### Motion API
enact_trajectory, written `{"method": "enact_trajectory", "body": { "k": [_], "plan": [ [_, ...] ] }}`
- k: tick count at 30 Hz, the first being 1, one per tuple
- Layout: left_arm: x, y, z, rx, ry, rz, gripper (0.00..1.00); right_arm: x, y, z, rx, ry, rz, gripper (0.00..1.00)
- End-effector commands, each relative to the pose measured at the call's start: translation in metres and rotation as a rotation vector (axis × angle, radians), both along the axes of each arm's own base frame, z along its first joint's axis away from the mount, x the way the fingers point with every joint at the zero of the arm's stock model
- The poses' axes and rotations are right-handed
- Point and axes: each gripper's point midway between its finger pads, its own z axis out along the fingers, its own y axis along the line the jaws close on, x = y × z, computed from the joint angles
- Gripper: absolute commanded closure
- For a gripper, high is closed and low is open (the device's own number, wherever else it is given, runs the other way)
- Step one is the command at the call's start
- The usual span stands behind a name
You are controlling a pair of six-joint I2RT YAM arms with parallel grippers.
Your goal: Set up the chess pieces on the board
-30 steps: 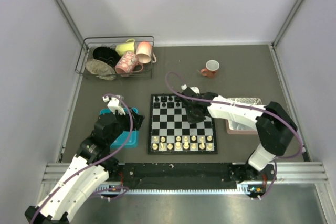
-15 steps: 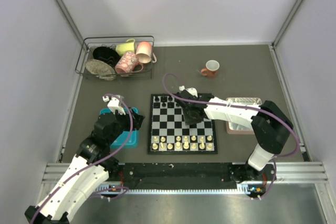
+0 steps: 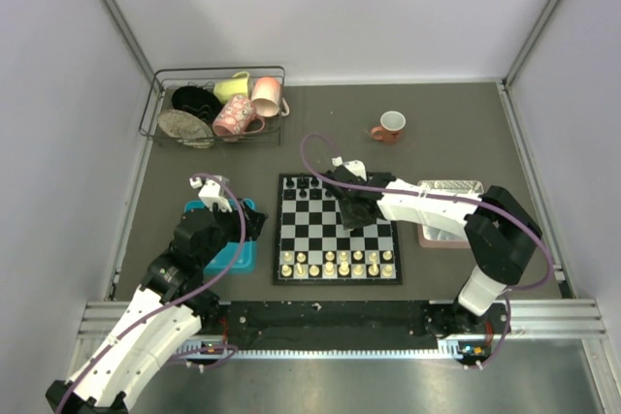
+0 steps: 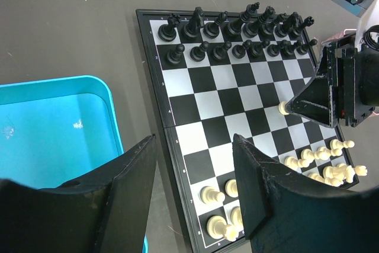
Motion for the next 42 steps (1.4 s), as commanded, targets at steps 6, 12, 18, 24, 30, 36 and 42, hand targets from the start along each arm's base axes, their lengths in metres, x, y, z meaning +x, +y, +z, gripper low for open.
{"method": "enact_trajectory", "body": {
  "k": [6, 12, 18, 24, 30, 36, 42],
  "plan": [
    [0.004, -0.001, 0.007, -0.012, -0.039, 0.003, 0.41, 0.014, 0.016, 0.027, 0.049, -0.076, 0.005, 0.75],
    [0.004, -0.001, 0.008, -0.013, -0.041, 0.003, 0.41, 0.016, 0.019, 0.03, 0.056, -0.081, 0.01, 0.75],
    [0.004, -0.001, 0.008, -0.014, -0.042, 0.002, 0.41, 0.013, 0.018, 0.027, 0.054, -0.07, 0.013, 0.81],
    [0.004, -0.001, 0.007, -0.014, -0.038, 0.002, 0.41, 0.01, 0.016, 0.025, 0.045, -0.06, 0.022, 0.74],
    [0.004, -0.001, 0.007, -0.014, -0.038, 0.001, 0.41, 0.008, 0.014, 0.022, 0.04, -0.052, 0.022, 0.75],
    [0.004, -0.001, 0.008, -0.016, -0.041, 0.001, 0.41, 0.007, 0.014, 0.023, 0.041, -0.048, 0.027, 0.84],
    [0.004, -0.001, 0.008, -0.015, -0.041, -0.001, 0.41, 0.006, 0.013, 0.029, 0.056, -0.051, 0.03, 1.0]
  ]
}}
